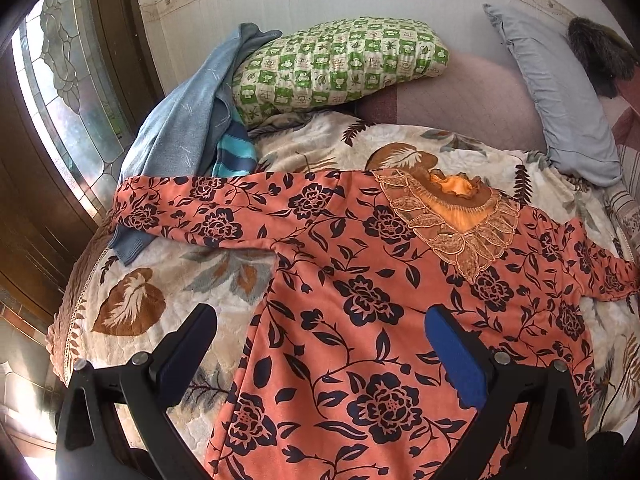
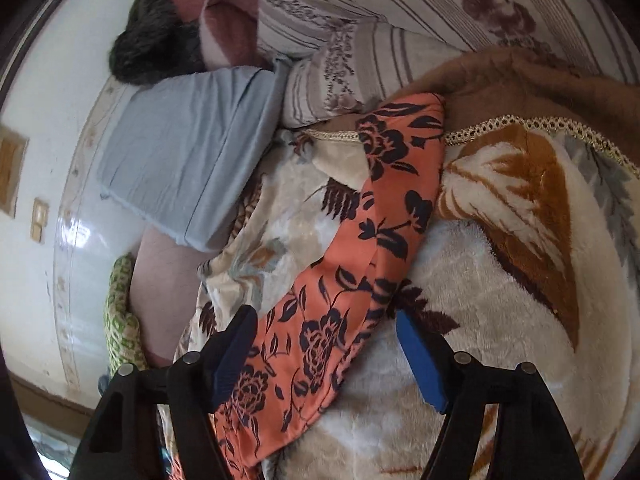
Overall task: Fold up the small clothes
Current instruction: 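Grasp the orange dress sleeve with the right gripper and lift it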
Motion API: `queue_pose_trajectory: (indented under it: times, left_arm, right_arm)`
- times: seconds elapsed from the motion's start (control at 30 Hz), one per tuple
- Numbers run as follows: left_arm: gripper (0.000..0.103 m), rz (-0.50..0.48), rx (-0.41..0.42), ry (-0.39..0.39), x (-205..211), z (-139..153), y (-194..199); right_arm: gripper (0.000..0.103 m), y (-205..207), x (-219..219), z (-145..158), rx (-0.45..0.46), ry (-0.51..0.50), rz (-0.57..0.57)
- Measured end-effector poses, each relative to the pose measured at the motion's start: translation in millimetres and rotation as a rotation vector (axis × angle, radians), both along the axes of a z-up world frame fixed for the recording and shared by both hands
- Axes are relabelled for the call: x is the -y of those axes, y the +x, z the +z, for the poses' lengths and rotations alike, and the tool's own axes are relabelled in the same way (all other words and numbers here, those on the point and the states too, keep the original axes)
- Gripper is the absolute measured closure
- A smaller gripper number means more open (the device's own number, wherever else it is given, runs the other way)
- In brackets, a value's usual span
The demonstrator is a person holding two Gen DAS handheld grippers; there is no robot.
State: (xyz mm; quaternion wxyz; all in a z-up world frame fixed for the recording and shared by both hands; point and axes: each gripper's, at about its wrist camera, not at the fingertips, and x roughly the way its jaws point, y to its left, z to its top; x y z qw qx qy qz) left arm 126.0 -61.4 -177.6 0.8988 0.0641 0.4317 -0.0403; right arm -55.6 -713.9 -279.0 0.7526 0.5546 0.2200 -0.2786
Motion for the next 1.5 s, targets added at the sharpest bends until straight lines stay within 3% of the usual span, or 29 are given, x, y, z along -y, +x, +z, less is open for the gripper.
queue_pose_trajectory:
  times: [0.07, 0.13, 0.17, 0.23, 0.33, 0.47, 0.57, 0.7, 0.83, 0.93, 1.07, 1.13, 1.2, 1.27, 1.33, 1.37, 1.47, 1.5]
  left_arm:
    - [0.000, 0.001, -0.005, 0.011, 2.6, -1.4, 3.0]
    - [0.000, -0.001, 0.000, 0.023, 6.4, -0.8, 3.8]
    - [0.000, -0.005, 0.003, 0.024, 7.9, 0.1, 3.9]
    - [0.000, -0.017, 0.009, 0.020, 10.7, 2.6, 3.4]
    - [0.000, -0.032, 0.025, 0.015, 12.1, 6.4, 1.3]
    - [0.000, -0.036, 0.035, 0.000, 4.3, 7.2, 0.9]
    - [0.000, -0.017, 0.036, -0.032, -11.6, 5.3, 0.9]
    - [0.000, 0.023, 0.043, -0.088, -42.9, 2.3, 2.4]
    - [0.000, 0.077, 0.064, -0.116, -82.4, 1.4, 7.0]
    - [0.000, 0.132, 0.087, -0.130, -117.2, 3.0, 10.1]
    - [0.000, 0.215, 0.117, -0.146, -163.3, 4.2, 13.4]
    - [0.000, 0.245, 0.114, -0.153, -181.2, 2.0, 14.8]
    - [0.000, 0.265, 0.108, -0.155, -194.0, -1.5, 14.6]
    - [0.000, 0.280, 0.104, -0.151, -202.6, -5.7, 14.3]
    - [0.000, 0.290, 0.094, -0.148, -206.2, -10.5, 15.8]
    - [0.000, 0.294, 0.090, -0.150, -206.8, -12.6, 17.0]
    - [0.000, 0.292, 0.073, -0.154, -200.8, -17.7, 20.5]
    - [0.000, 0.285, 0.067, -0.154, -196.5, -18.7, 20.8]
  right_arm:
    - [0.042, 10.8, 13.9, -8.8, -0.033, 0.017, -0.028]
    - [0.069, 19.9, 26.9, -18.4, -0.107, 0.028, -0.061]
    - [0.073, 21.3, 32.4, -24.8, -0.130, 0.042, -0.084]
    - [0.090, 15.2, 39.7, -34.5, -0.121, 0.072, -0.133]
    - [0.093, 0.7, 35.5, -31.2, -0.023, 0.083, -0.167]
    - [0.094, 4.3, 14.4, 12.6, 0.138, 0.008, -0.101]
    - [0.094, 31.8, -11.8, 62.0, 0.229, -0.047, 0.006]
    - [0.094, 96.7, -79.2, 130.1, 0.270, -0.154, 0.209]
    - [0.094, 172.0, -184.2, 163.5, 0.249, -0.224, 0.426]
    - [0.093, 221.7, -276.1, 154.7, 0.176, -0.246, 0.577]
    - [0.086, 286.5, -413.1, 108.7, -0.019, -0.340, 0.826]
    - [0.076, 313.4, -481.1, 81.0, -0.168, -0.511, 0.973]
    - [0.073, 328.6, -547.4, 52.2, -0.362, -0.765, 1.119]
    - [0.073, 326.7, -588.4, 28.5, -0.483, -0.970, 1.204]
    - [0.073, 315.4, -607.3, 19.1, -0.524, -1.133, 1.252]
    - [0.073, 314.2, -606.9, 21.1, -0.511, -1.164, 1.261]
    - [0.070, 306.6, -587.0, 42.2, -0.370, -1.096, 1.315]
    - [0.054, 304.4, -578.9, 45.9, -0.361, -1.108, 1.322]
